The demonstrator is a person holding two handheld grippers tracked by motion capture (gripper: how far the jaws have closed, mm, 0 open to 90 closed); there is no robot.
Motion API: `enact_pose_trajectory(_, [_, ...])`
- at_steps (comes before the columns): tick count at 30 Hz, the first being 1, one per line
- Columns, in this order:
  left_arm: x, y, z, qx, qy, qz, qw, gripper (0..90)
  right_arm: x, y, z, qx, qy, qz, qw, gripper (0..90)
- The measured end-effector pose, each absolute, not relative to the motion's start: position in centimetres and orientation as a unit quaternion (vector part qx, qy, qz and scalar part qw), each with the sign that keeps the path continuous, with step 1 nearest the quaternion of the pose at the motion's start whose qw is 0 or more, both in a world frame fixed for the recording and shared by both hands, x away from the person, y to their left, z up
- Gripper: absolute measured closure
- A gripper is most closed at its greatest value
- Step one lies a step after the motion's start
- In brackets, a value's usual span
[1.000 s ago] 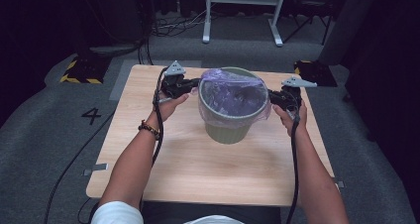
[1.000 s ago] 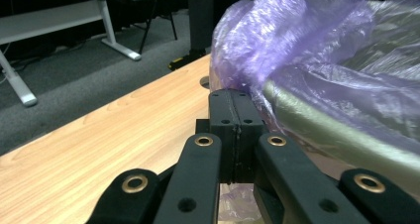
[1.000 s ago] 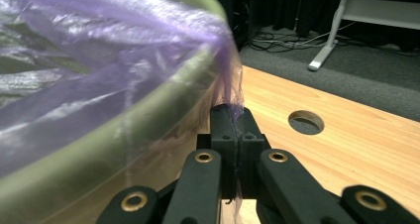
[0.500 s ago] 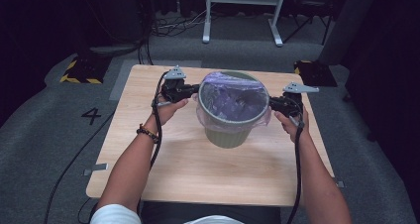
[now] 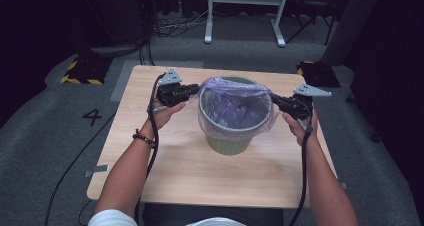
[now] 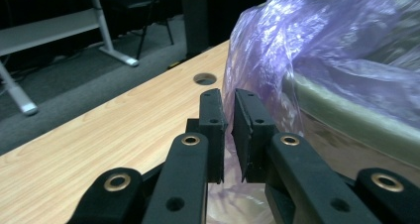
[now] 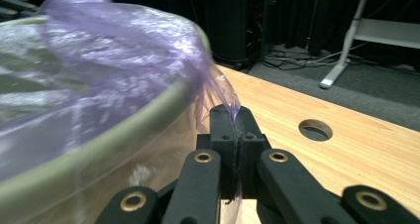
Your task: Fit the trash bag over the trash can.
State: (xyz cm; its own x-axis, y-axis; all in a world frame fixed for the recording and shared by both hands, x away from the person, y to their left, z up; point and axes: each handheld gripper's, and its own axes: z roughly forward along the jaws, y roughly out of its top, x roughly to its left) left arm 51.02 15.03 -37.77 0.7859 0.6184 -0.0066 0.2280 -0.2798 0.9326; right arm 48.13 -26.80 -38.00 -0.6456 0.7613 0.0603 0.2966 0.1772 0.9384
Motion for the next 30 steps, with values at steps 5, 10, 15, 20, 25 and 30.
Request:
enact_pose_trajectory(5, [51.7, 13.9, -38.0, 0.789, 0.277, 0.187, 0.515, 85.4, 49.4, -26.1, -38.7, 0.375, 0.74, 0.517, 0.211, 89.5])
enact_pose_trajectory(10, [52.3, 13.1, -38.5, 0.802, 0.285, 0.182, 0.493, 86.4, 50.4, -25.5, -39.7, 0.395, 0.751, 0.493, 0.193, 89.4])
enact_pose_trajectory(15, [52.8, 13.0, -39.4, 0.812, 0.294, 0.169, 0.475, 86.9, 50.4, -25.5, -40.5, 0.398, 0.757, 0.486, 0.182, 89.4])
enact_pose_trajectory(20, [52.7, 13.1, -40.3, 0.821, 0.294, 0.16, 0.462, 87.3, 50.6, -25.6, -41.3, 0.4, 0.772, 0.467, 0.161, 89.0])
enact_pose_trajectory(25, [52.2, 13.3, -41.2, 0.829, 0.289, 0.149, 0.455, 89.8, 50.1, -25.6, -41.8, 0.395, 0.779, 0.463, 0.155, 88.4])
enact_pose_trajectory(30, [51.6, 13.5, -41.8, 0.833, 0.285, 0.141, 0.453, 89.9, 49.7, -25.7, -42.4, 0.391, 0.784, 0.459, 0.148, 89.0])
